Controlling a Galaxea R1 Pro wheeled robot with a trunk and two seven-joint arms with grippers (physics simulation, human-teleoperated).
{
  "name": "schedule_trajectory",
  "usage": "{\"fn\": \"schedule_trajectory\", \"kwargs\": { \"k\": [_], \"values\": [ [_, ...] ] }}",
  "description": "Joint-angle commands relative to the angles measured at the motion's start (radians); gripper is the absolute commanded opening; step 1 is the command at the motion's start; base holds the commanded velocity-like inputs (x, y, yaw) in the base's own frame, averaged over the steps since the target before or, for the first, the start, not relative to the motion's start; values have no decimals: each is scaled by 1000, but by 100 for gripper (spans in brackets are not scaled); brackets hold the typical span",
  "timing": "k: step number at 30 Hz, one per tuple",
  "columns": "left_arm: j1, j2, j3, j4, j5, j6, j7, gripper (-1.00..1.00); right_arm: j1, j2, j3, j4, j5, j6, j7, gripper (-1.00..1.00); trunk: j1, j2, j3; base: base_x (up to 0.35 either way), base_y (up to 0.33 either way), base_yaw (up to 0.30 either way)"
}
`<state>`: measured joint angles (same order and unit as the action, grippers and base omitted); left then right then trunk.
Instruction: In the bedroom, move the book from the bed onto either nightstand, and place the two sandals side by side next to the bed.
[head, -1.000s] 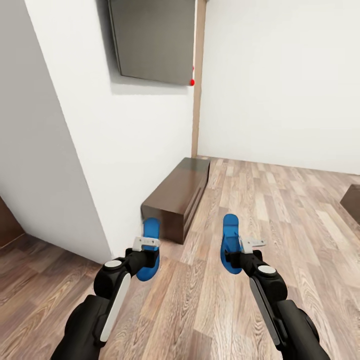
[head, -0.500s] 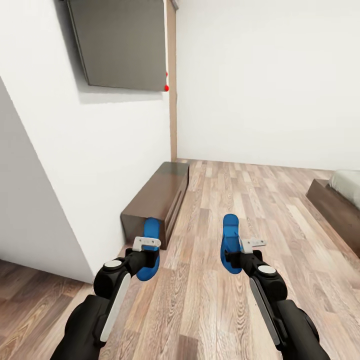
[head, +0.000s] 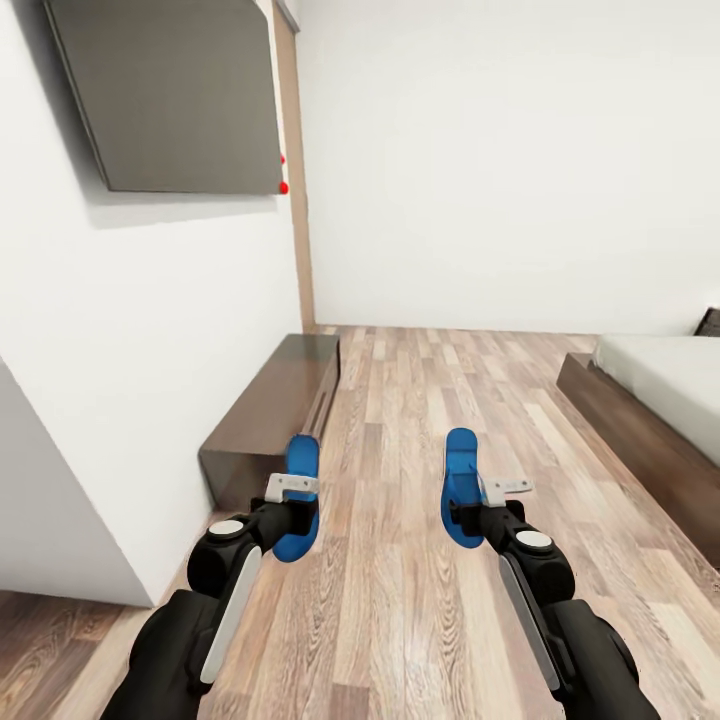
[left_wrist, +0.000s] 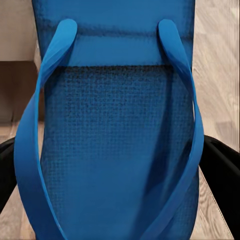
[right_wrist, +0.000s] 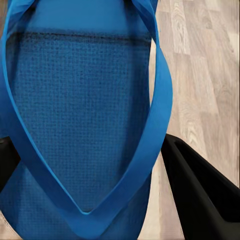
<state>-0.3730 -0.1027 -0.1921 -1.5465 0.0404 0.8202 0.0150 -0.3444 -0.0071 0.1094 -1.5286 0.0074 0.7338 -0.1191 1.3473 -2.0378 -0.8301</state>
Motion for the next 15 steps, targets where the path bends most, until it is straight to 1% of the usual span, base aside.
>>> {"fn": "schedule_trajectory", "kwargs": {
  "k": [1, 14, 15],
  "values": [
    [0, 0, 0, -1, 4, 5, 2, -100, -1, -1, 3, -1, 0, 6, -5, -100, -4, 7, 3, 0, 0, -273],
    [0, 0, 0, -1, 4, 5, 2, -100, -1, -1, 3, 0, 2, 6, -5, -100, -54, 98, 56, 0, 0, -273],
    [0, 0, 0, -1, 4, 5, 1, -100, -1, -1, 3, -1, 2, 6, -5, -100, -54, 98, 57, 0, 0, -273]
  ]
}}
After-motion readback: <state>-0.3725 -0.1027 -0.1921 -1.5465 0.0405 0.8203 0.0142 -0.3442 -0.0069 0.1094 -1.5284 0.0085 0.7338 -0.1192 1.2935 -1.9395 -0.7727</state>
